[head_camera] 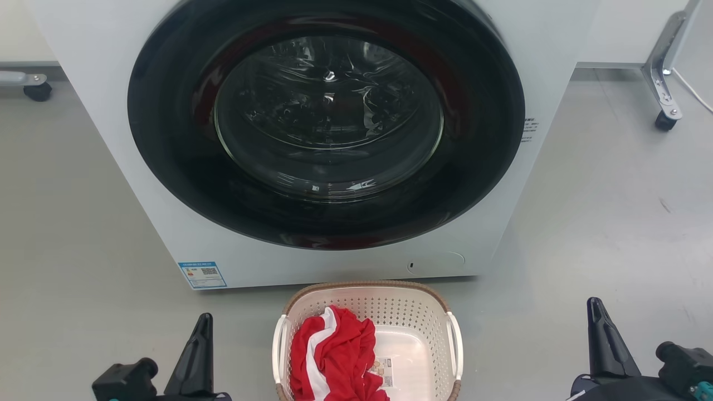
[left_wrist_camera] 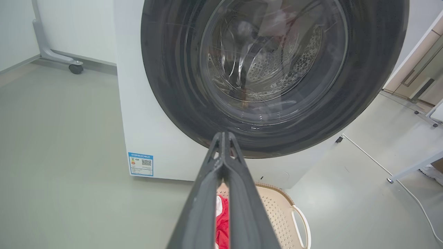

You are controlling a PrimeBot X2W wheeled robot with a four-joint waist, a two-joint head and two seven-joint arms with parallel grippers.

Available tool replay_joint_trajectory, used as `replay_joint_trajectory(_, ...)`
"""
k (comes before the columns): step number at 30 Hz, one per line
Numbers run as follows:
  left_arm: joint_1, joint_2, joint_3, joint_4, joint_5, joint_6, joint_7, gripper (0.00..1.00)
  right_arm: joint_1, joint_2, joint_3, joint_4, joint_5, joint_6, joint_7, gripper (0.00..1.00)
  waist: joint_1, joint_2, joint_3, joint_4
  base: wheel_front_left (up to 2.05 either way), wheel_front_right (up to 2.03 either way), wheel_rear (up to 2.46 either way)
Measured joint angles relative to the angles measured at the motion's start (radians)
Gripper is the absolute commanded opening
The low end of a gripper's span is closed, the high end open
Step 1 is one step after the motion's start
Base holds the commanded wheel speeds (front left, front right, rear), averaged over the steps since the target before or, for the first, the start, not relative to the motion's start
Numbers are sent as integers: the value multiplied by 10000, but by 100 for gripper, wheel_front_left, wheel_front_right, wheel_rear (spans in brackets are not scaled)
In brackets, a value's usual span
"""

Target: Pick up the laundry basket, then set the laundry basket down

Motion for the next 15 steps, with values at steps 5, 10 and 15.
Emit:
replay_joint_trajectory(5, -71, -77, 192, 140, -619, -94, 142, 0, -45, 73, -173, 140, 685, 102, 153, 0, 0, 0, -28, -14, 0, 0, 0)
replay_joint_trajectory(10, -147, -153, 378, 303, -1237, -232, 278, 0, -168, 150, -343, 282, 1363, 240, 349, 0, 0, 0, -55, -28, 0, 0, 0)
replay_joint_trajectory(15, -197, -211, 552, 443, -1847, -343, 433, 0, -207, 203, -514, 433, 2025, 351, 495, 0, 0, 0, -83, -43, 0, 0, 0)
